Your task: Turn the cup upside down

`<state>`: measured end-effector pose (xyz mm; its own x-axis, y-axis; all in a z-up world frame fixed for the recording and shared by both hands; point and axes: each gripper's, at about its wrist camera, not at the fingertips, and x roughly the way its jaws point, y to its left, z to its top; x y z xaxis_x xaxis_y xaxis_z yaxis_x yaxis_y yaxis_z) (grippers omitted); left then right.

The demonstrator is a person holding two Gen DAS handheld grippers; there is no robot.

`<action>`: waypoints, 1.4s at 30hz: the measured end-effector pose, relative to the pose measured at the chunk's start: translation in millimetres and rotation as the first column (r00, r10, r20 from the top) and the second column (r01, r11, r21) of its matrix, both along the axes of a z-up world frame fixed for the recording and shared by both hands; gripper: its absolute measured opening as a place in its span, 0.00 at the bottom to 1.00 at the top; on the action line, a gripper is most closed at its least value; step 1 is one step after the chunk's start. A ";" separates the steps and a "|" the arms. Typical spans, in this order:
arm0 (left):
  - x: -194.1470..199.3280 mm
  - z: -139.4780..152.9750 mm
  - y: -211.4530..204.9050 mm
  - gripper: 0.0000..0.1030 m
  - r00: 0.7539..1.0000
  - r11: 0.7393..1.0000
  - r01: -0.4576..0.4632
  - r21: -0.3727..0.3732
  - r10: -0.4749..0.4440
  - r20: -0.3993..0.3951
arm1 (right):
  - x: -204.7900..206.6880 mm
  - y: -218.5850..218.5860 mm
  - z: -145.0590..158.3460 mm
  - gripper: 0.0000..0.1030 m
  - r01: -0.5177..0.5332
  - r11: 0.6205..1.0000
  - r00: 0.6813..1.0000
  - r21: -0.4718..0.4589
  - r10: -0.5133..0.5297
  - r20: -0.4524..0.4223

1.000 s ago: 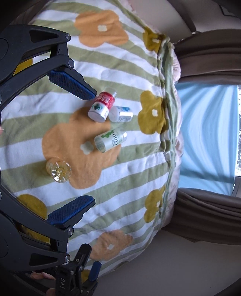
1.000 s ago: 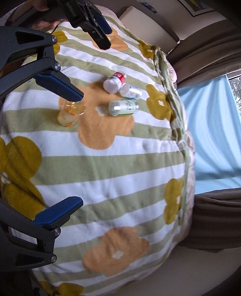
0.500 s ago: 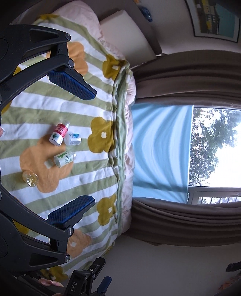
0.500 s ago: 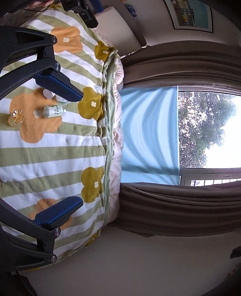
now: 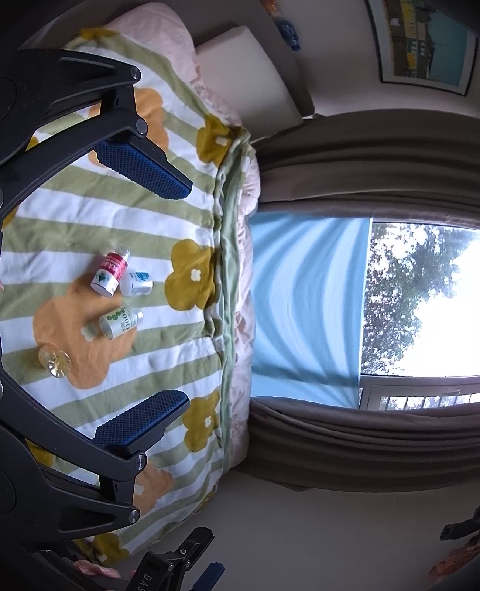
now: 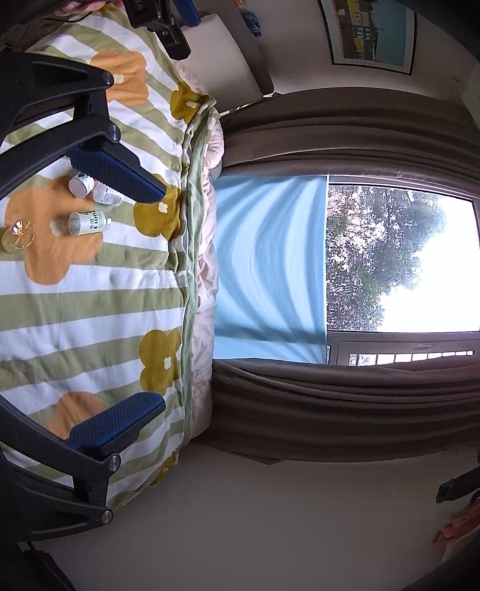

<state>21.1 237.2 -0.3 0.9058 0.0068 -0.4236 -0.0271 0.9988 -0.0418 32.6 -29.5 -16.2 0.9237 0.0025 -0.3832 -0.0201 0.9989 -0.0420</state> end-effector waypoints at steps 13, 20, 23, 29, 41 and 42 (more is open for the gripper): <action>1.6 0.8 10.1 1.00 1.000 0.999 0.009 -0.047 -0.008 0.020 | -0.5 4.4 3.1 0.99 -0.013 1.000 1.000 0.010 0.013 0.011; 1.9 1.8 7.7 1.00 1.000 0.999 0.011 -0.035 -0.010 0.030 | 2.0 4.3 3.3 0.99 -0.015 1.000 1.000 0.011 0.015 0.009; 0.3 2.7 6.3 1.00 0.999 1.000 0.011 -0.021 -0.010 0.039 | 2.5 3.4 3.3 0.99 -0.015 1.000 1.000 0.010 0.014 0.011; -0.6 3.1 4.0 1.00 0.999 1.000 0.014 -0.005 -0.014 0.044 | 4.0 3.5 4.8 0.99 -0.018 1.000 1.000 0.013 0.018 0.011; 0.2 2.2 1.4 1.00 0.999 1.000 0.017 -0.002 -0.017 0.040 | 4.1 3.1 5.3 0.99 -0.019 1.000 1.000 0.015 0.019 0.014; 0.4 2.0 1.3 1.00 0.999 1.000 0.018 -0.001 -0.017 0.039 | 4.2 3.0 5.4 0.99 -0.019 1.000 1.000 0.015 0.019 0.015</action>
